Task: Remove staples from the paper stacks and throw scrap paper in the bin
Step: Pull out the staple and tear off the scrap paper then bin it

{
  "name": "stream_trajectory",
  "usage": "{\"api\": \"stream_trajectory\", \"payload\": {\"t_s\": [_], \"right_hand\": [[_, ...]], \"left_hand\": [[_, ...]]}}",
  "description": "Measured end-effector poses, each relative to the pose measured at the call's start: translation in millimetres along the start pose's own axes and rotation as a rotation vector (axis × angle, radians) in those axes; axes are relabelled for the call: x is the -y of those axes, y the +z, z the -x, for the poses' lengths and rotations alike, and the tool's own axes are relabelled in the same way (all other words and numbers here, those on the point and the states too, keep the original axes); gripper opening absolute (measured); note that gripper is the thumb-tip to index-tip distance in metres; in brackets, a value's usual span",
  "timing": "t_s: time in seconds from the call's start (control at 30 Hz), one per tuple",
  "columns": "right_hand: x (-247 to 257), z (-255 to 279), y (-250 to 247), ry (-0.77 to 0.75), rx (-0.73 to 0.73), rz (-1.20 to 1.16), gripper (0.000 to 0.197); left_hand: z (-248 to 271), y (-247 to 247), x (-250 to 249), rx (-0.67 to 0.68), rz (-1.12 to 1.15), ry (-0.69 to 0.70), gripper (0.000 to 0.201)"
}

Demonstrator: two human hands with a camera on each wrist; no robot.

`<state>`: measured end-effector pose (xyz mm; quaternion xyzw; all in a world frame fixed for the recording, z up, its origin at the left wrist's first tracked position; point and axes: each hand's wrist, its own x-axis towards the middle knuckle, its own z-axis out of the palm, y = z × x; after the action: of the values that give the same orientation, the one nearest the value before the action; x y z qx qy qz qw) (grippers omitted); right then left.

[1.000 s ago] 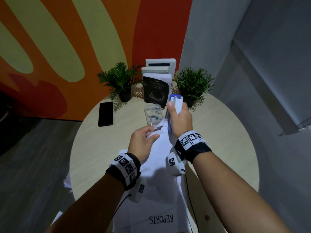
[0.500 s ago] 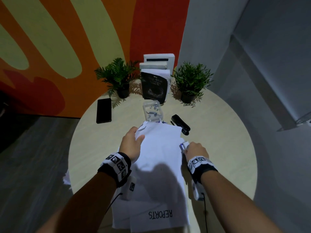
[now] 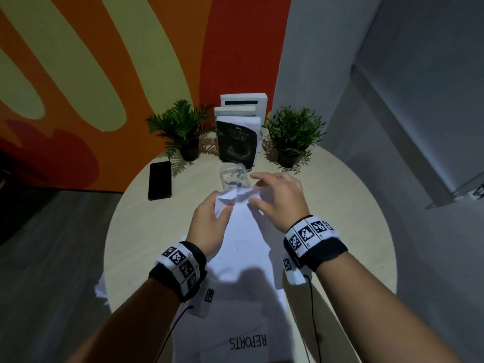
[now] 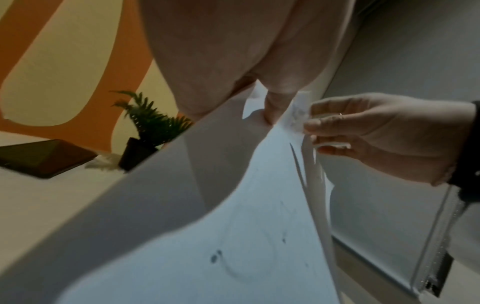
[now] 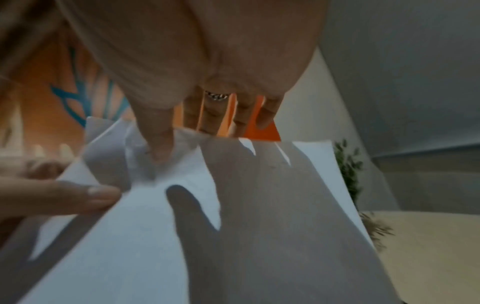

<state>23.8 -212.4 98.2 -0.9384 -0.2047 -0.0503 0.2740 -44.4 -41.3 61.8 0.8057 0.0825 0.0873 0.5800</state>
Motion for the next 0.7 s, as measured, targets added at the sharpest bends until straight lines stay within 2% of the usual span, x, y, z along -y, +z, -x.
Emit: {"api": "stream_trajectory", "payload": {"t_s": [0.07, 0.13, 0.2, 0.23, 0.37, 0.5, 0.6, 0.7], "right_hand": [[12.3, 4.2, -8.2, -0.101, -0.183, -0.072, 0.020], [18.2, 12.4, -13.4, -0.198, -0.347, -0.156, 0.014], [23.0, 19.6, -16.5, -0.278, -0.414, -0.165, 0.012], [24.8, 22.0, -16.9, -0.300, -0.427, -0.160, 0.010], [28.7, 26.8, -17.2, -0.299, -0.456, -0.184, 0.009], [29.1, 24.6, -18.1, -0.332, -0.441, -0.140, 0.019], [29.3, 18.1, -24.8, -0.338, -0.455, -0.132, 0.013], [26.5, 8.7, -32.9, -0.324, -0.446, -0.120, 0.016]], "left_hand": [[-0.1, -0.6, -17.7, -0.058, 0.112, 0.058, 0.012], [-0.8, -6.0, -26.9, -0.093, 0.189, 0.133, 0.024], [-3.5, -12.6, -28.9, -0.108, 0.163, 0.251, 0.040], [-4.8, -14.9, -29.2, -0.110, 0.148, 0.298, 0.044], [-6.2, -15.5, -30.9, -0.119, 0.124, 0.399, 0.038], [-4.0, -15.2, -31.7, -0.134, 0.078, 0.448, 0.040], [-3.6, -17.7, -34.7, -0.159, -0.042, 0.450, 0.031], [-6.6, -24.4, -32.3, -0.121, -0.113, 0.401, 0.039]]}}
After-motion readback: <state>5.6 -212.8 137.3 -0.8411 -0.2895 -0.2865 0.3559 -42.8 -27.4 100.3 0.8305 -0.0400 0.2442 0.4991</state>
